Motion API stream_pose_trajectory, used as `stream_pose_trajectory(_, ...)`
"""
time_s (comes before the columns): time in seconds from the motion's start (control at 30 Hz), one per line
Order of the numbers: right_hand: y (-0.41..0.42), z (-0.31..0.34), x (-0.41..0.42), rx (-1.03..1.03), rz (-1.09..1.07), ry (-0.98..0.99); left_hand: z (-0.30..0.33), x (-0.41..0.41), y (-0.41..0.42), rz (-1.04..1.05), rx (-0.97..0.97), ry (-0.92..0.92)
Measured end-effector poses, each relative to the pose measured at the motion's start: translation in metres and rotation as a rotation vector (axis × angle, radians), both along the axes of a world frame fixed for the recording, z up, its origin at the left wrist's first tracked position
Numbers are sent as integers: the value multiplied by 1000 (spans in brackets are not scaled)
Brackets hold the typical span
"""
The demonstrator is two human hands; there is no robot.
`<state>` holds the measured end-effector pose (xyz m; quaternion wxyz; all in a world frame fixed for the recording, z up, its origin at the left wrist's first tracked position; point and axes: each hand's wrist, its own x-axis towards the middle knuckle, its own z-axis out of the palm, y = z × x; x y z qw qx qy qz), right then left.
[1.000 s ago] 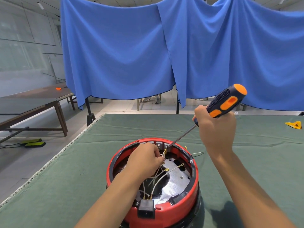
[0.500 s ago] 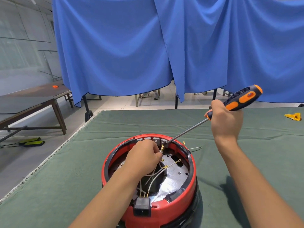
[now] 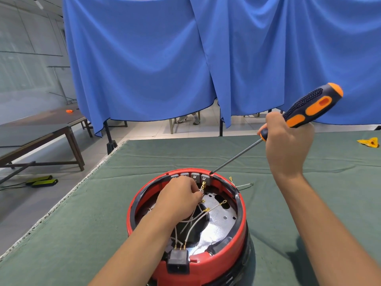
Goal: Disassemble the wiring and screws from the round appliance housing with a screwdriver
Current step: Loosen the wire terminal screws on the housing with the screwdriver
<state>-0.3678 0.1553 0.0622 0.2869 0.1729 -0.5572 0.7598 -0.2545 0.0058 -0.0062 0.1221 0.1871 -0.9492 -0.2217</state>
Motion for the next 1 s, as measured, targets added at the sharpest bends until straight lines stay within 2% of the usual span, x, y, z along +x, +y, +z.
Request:
stream_pose_trajectory(0.43, -12, -13, 11, 115, 21, 50, 0, 1, -1, -12, 29, 0)
stream_pose_trajectory(0.83, -24, -20, 33, 203, -177, 221, -1, 3, 1, 10, 22, 5)
stream_pose_trajectory(1.0, -26, -17, 32, 211, -165, 156, -1, 3, 1, 12, 10, 5)
